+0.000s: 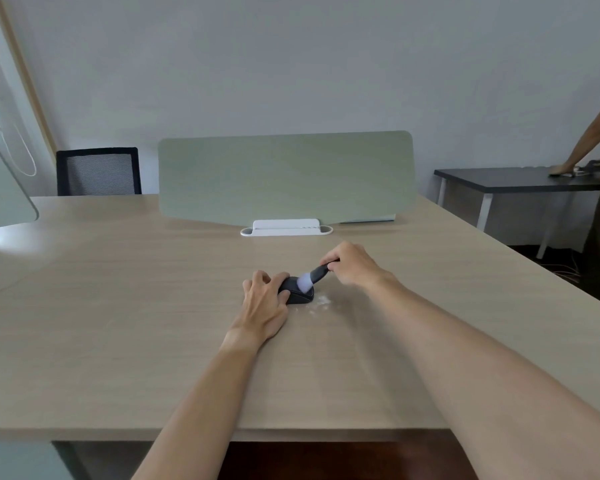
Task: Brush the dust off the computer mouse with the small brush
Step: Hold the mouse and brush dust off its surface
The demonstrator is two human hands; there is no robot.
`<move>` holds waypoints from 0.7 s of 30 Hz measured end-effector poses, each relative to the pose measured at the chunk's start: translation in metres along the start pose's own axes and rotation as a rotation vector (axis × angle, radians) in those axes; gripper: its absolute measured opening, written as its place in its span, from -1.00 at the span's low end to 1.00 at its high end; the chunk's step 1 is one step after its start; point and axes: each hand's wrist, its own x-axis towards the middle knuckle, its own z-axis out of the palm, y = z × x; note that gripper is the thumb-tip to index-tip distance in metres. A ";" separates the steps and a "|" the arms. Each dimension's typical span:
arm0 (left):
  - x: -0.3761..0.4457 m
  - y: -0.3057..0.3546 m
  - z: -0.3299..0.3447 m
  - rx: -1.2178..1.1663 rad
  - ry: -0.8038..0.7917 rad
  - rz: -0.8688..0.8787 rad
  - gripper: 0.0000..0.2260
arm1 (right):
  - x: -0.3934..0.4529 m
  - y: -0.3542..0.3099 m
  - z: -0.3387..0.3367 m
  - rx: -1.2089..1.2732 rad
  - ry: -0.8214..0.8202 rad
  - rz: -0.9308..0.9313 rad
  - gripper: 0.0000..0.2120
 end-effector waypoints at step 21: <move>-0.005 0.001 -0.001 -0.082 0.058 -0.057 -0.67 | -0.002 -0.002 -0.004 0.236 0.004 -0.036 -0.75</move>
